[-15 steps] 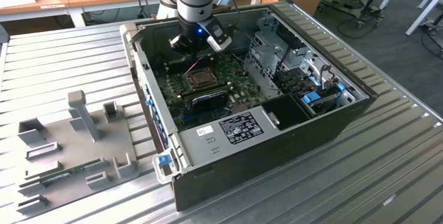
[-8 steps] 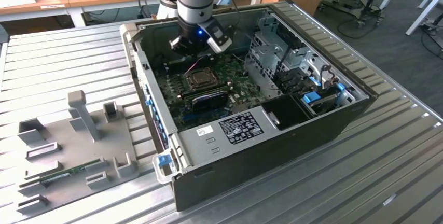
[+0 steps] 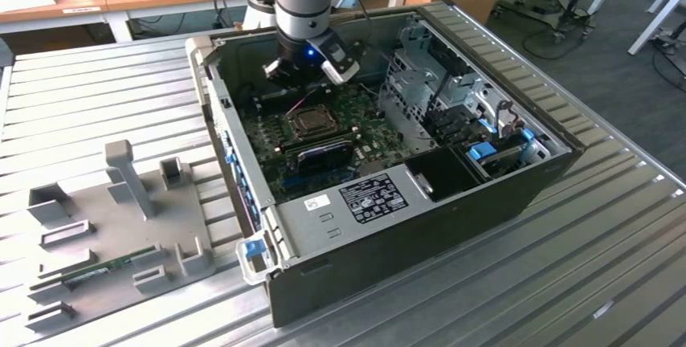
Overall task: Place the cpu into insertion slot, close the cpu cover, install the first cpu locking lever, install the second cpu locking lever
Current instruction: 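Install the first cpu locking lever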
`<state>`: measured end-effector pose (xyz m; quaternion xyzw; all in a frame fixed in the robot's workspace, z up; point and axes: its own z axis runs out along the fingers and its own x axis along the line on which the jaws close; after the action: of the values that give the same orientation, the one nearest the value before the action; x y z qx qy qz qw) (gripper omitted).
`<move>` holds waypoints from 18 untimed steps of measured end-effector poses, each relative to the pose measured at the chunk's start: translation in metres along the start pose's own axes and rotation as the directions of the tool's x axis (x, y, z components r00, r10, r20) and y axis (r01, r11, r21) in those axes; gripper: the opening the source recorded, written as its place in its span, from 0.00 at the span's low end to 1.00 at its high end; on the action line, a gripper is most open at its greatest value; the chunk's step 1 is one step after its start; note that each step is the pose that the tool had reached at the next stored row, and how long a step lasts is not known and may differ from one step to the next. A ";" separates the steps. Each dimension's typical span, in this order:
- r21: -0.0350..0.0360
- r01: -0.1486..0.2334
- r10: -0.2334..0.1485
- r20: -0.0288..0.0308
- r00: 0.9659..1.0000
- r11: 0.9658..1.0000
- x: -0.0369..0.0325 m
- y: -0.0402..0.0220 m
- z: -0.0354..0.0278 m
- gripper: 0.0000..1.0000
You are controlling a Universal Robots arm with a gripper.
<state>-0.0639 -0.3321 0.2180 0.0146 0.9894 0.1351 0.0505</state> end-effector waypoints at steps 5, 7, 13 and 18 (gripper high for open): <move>0.000 0.000 0.000 0.000 1.000 1.000 -0.0056 -0.0005 0.0026 0.10; 0.000 0.000 0.000 0.000 1.000 1.000 -0.0080 -0.0007 0.0037 0.10; 0.000 0.000 0.000 0.000 1.000 1.000 -0.0148 -0.0012 0.0066 0.10; 0.000 0.000 0.000 0.000 1.000 1.000 -0.0186 -0.0014 0.0078 0.10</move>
<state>-0.0447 -0.3322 0.2119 0.0146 0.9894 0.1350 0.0504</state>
